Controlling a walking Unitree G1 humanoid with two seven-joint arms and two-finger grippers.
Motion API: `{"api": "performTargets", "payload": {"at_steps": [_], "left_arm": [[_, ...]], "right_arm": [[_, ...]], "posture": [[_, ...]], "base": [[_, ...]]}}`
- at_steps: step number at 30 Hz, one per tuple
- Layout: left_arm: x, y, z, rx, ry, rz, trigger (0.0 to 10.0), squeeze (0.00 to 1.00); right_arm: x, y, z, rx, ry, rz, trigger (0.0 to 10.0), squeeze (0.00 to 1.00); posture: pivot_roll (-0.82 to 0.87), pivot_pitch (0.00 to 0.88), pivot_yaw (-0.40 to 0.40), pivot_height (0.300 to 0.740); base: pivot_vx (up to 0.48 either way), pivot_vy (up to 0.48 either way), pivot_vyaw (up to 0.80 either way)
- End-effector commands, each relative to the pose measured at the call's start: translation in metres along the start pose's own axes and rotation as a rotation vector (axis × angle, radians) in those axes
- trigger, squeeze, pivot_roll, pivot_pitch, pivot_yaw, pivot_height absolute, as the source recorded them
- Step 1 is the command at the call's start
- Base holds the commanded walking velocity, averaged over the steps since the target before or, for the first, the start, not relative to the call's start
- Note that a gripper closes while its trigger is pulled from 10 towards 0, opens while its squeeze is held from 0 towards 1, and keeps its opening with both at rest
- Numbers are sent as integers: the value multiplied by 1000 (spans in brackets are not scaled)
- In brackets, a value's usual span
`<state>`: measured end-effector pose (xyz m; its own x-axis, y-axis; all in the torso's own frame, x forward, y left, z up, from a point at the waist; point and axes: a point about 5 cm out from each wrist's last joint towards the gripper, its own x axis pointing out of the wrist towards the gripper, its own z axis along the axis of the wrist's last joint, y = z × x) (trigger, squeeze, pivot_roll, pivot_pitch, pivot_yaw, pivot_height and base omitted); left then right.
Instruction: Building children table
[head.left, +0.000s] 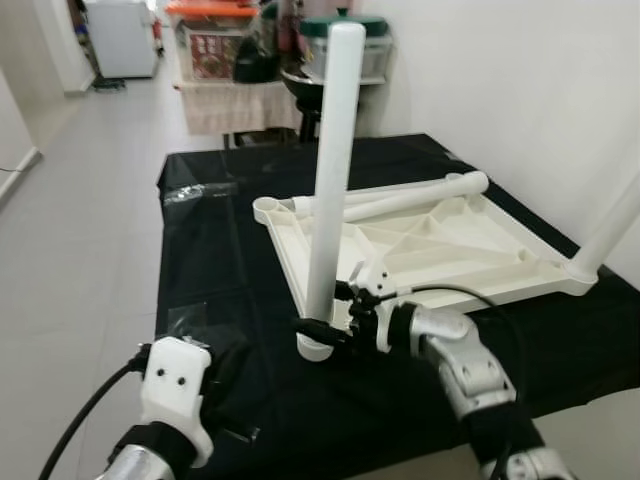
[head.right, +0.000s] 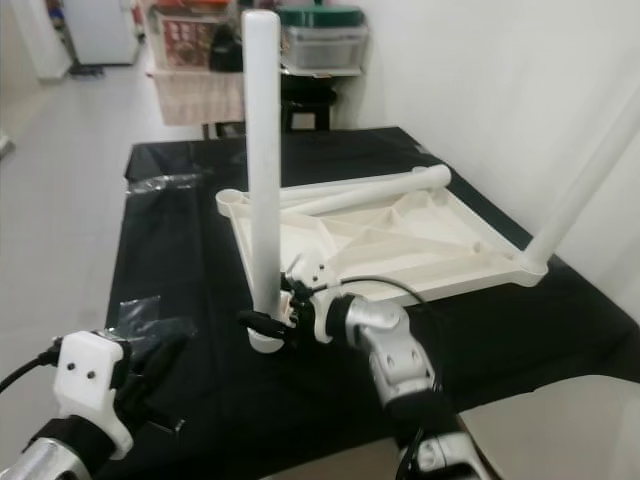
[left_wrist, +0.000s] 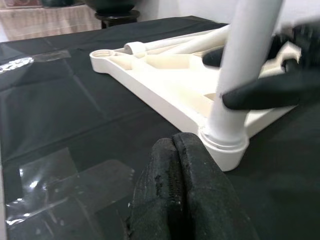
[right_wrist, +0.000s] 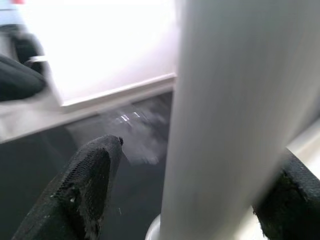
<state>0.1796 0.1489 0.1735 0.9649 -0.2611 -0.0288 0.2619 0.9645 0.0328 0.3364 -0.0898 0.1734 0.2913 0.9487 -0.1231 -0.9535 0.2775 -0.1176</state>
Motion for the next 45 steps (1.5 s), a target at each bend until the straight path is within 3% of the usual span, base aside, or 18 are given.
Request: {"api": "performTargets", "payload": {"at_steps": [1,6,7,9,10,20,26,27,28,29,33,35,37,41,42,43,44,45], "left_arm": [[0,-1,-2,4,27,3,10000,0],[3,-5,-1,16,25,-18,10000,0],[5,-8,0,18,25,-33,10000,0],[5,-8,0,18,25,-33,10000,0],[7,-12,0,24,28,-59,10000,0],[9,-15,2,18,32,-68,10000,0],[8,-18,2,16,32,-74,10000,0],[8,-19,3,14,27,-76,10000,0],[8,-19,3,14,27,-76,10000,0],[8,-19,5,16,18,-76,10000,0],[8,-18,8,20,13,-74,10000,0],[8,-17,8,17,13,-70,10000,0],[13,-19,2,14,31,-93,10000,0],[15,-18,2,7,35,-84,10000,0],[15,-16,1,7,40,-77,10000,0],[15,-16,1,7,40,-77,10000,0],[16,-17,0,10,49,-80,10000,0],[17,-18,1,11,50,-87,10000,0]], "right_arm": [[7,0,0,19,-23,71,10000,0],[12,-9,5,53,-29,97,10000,0],[14,-14,9,105,-40,135,4431,0],[14,-14,9,105,-40,135,4431,0],[12,-16,8,152,-41,198,0,0],[5,-21,3,201,-49,241,0,0],[-2,-18,-17,157,-27,129,0,0],[7,-10,-34,180,-5,-82,0,0],[7,-10,-34,180,-5,-82,0,0],[16,18,-68,280,49,-555,0,0],[9,42,-84,358,112,-782,0,0],[16,51,-84,317,109,-723,0,0],[26,36,-71,228,61,-583,0,0],[31,34,-66,208,54,-528,0,0],[33,38,-64,214,55,-522,10000,0],[33,38,-64,214,55,-522,10000,0],[35,44,-58,230,59,-524,10000,1000],[35,45,-53,234,52,-503,10000,1000]], "posture": [[162,0,-97,740],[169,0,-101,740],[174,0,-104,740],[174,0,-104,740],[185,0,-107,740],[181,0,-103,740],[172,0,-106,740],[166,0,-125,740],[166,0,-125,740],[180,0,-121,740],[180,0,-121,740],[168,0,-109,740],[151,0,-119,740],[151,0,-117,740],[147,0,-109,740],[147,0,-109,740],[145,0,-107,740],[142,0,-102,740]], "base": [[0,0,0],[0,0,0],[0,0,0],[0,0,0],[0,0,0],[0,0,0],[0,0,0],[0,0,0],[0,0,0],[0,0,0],[0,0,0],[0,0,0],[0,0,0],[0,0,0],[0,0,0],[0,0,0],[0,0,0],[0,0,0]]}}
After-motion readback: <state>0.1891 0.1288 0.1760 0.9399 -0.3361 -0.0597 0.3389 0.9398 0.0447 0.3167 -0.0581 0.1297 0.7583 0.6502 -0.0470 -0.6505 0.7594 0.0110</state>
